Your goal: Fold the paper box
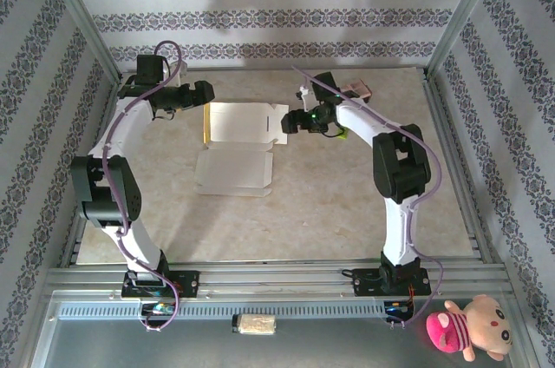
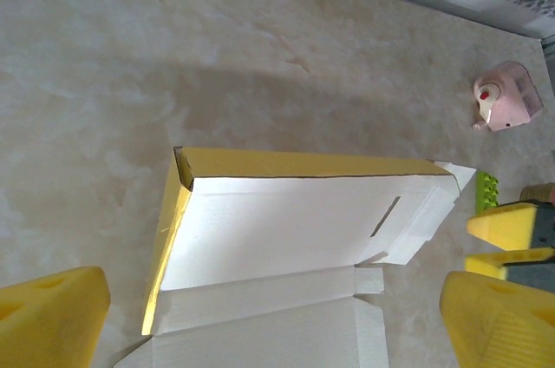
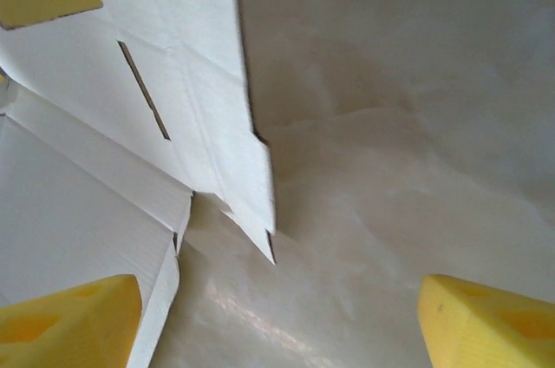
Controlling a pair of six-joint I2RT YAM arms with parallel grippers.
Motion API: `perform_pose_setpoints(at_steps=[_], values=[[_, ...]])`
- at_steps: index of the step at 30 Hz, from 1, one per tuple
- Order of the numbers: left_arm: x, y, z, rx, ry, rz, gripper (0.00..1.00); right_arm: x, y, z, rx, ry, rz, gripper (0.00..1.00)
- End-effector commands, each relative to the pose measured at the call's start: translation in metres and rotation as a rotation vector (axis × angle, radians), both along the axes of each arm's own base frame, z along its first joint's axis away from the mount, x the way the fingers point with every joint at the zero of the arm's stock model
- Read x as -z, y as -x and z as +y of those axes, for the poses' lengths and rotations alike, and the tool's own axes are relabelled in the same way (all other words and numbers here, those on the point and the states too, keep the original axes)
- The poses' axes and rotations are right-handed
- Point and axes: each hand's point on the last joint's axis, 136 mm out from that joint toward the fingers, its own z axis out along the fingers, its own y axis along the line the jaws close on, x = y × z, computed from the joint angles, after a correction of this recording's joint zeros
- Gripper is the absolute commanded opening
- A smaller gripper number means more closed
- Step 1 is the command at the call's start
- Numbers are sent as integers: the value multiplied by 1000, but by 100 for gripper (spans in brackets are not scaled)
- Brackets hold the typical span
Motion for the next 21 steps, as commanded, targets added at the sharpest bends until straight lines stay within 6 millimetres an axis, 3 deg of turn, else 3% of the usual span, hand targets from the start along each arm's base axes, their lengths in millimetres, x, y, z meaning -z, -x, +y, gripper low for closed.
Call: perform_pose_setpoints(at_steps=[1, 5, 10, 14, 19, 21], values=[[-13, 11, 0, 39, -17, -33, 98, -3, -23, 18, -33, -14, -76, 76], [-16, 13, 1, 56, -41, -55, 99, 0, -32, 30, -69, -13, -95, 61], [-30, 6, 6, 52, -84, -142, 99, 1, -26, 44, -189, 41, -142, 42], [-54, 3, 2, 95, -111, -283, 100, -13, -26, 31, -265, 162, -263, 25], [-78, 16, -19, 285, -148, -477, 100, -41, -20, 20, -453, 292, -447, 6], [-81, 25, -30, 373, -162, -521, 100, -46, -18, 17, -528, 366, -518, 6]])
